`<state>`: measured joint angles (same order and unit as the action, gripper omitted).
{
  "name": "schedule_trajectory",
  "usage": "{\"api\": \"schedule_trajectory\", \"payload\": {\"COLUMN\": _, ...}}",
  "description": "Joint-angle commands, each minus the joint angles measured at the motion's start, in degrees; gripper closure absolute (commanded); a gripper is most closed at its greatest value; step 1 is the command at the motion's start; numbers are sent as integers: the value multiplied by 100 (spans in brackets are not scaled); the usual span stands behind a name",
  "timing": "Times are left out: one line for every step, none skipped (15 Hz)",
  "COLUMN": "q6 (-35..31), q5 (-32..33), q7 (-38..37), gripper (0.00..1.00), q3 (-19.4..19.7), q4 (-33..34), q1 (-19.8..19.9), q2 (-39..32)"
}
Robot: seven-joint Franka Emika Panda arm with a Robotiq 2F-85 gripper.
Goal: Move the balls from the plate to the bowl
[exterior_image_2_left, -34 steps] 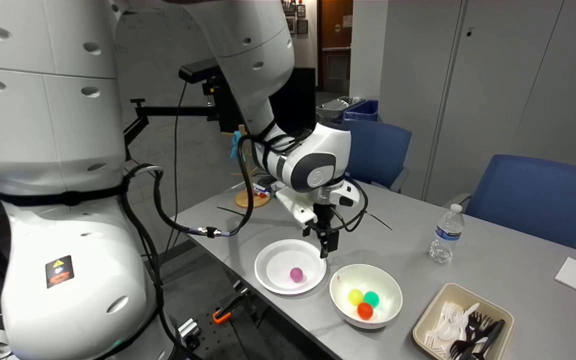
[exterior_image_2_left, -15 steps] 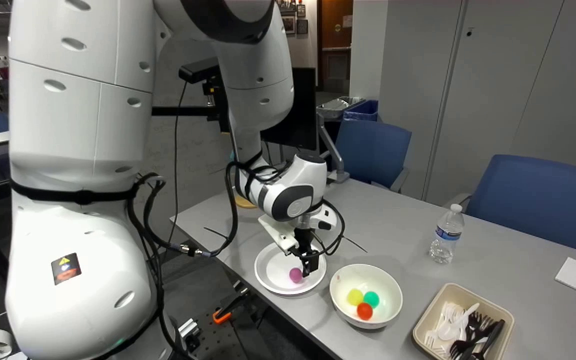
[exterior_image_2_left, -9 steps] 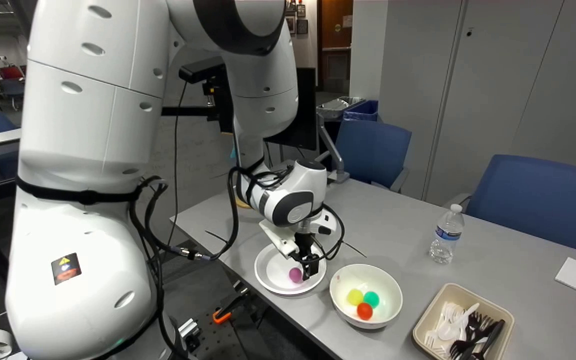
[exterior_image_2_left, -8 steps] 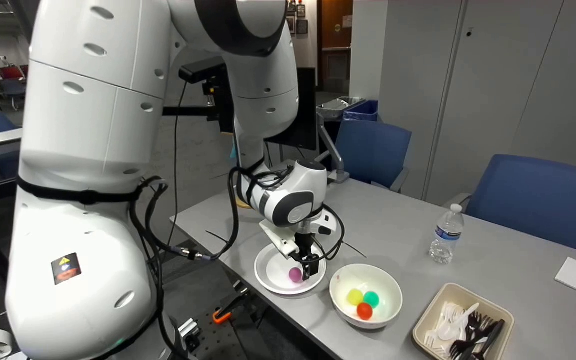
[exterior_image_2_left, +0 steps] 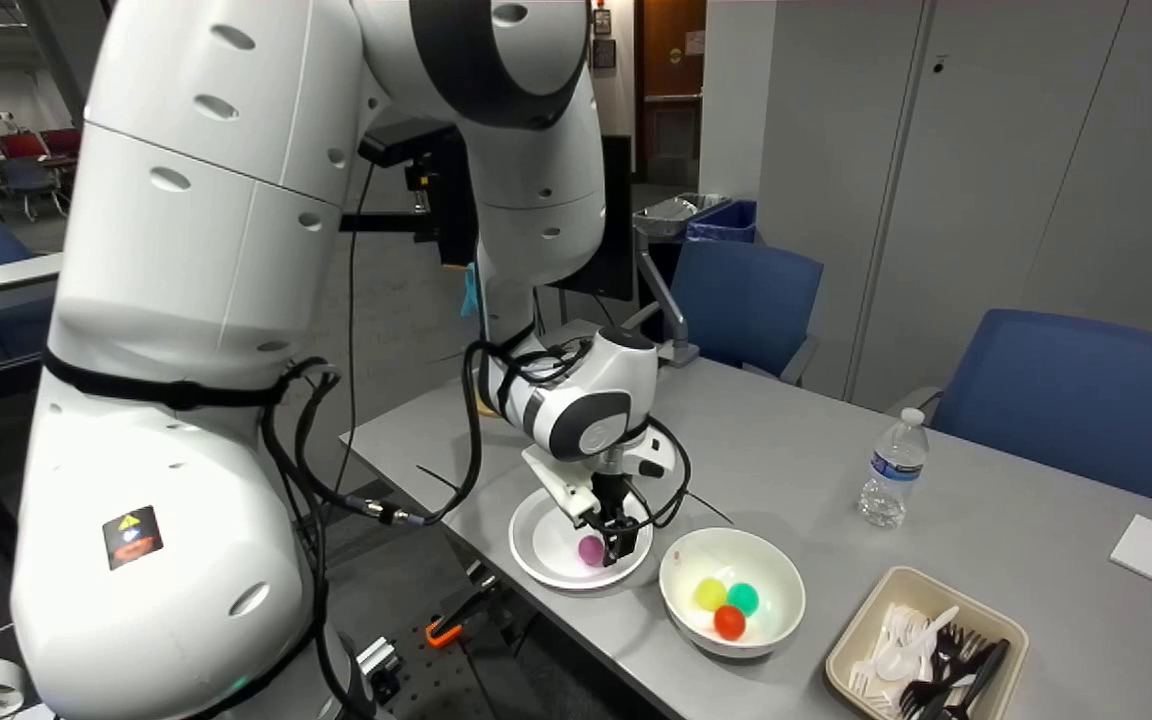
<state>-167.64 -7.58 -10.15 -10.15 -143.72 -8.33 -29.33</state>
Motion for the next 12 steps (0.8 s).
{"api": "schedule_trajectory", "payload": {"q6": -102, "q5": 15, "q7": 69, "gripper": 16, "q3": 63, "q4": 98, "q1": -57, "q2": -154}}
{"api": "schedule_trajectory", "payload": {"q6": -96, "q5": 16, "q7": 70, "gripper": 26, "q3": 66, "q4": 104, "q1": -57, "q2": -165}}
{"api": "schedule_trajectory", "payload": {"q6": -96, "q5": 17, "q7": 67, "gripper": 30, "q3": 72, "q4": 107, "q1": -60, "q2": -174}}
{"api": "schedule_trajectory", "payload": {"q6": -96, "q5": 16, "q7": 64, "gripper": 43, "q3": 77, "q4": 110, "q1": -59, "q2": -182}}
{"api": "schedule_trajectory", "payload": {"q6": -90, "q5": 12, "q7": 65, "gripper": 58, "q3": 76, "q4": 118, "q1": -53, "q2": -192}}
{"api": "schedule_trajectory", "payload": {"q6": -89, "q5": 14, "q7": 65, "gripper": 65, "q3": 79, "q4": 121, "q1": -53, "q2": -196}}
{"api": "schedule_trajectory", "payload": {"q6": -91, "q5": 16, "q7": 64, "gripper": 74, "q3": 85, "q4": 120, "q1": -57, "q2": -196}}
{"api": "schedule_trajectory", "payload": {"q6": -86, "q5": 21, "q7": 58, "gripper": 81, "q3": 96, "q4": 117, "q1": -66, "q2": -189}}
{"api": "schedule_trajectory", "payload": {"q6": -81, "q5": 24, "q7": 50, "gripper": 83, "q3": 106, "q4": 109, "q1": -75, "q2": -171}}
{"api": "schedule_trajectory", "payload": {"q6": -52, "q5": 27, "q7": 22, "gripper": 83, "q3": 131, "q4": 106, "q1": -94, "q2": -143}}
{"api": "schedule_trajectory", "payload": {"q6": -8, "q5": 29, "q7": 11, "gripper": 83, "q3": 144, "q4": 105, "q1": -99, "q2": -108}}
{"api": "schedule_trajectory", "payload": {"q6": 61, "q5": 37, "q7": -5, "gripper": 83, "q3": 168, "q4": 101, "q1": -110, "q2": -27}}
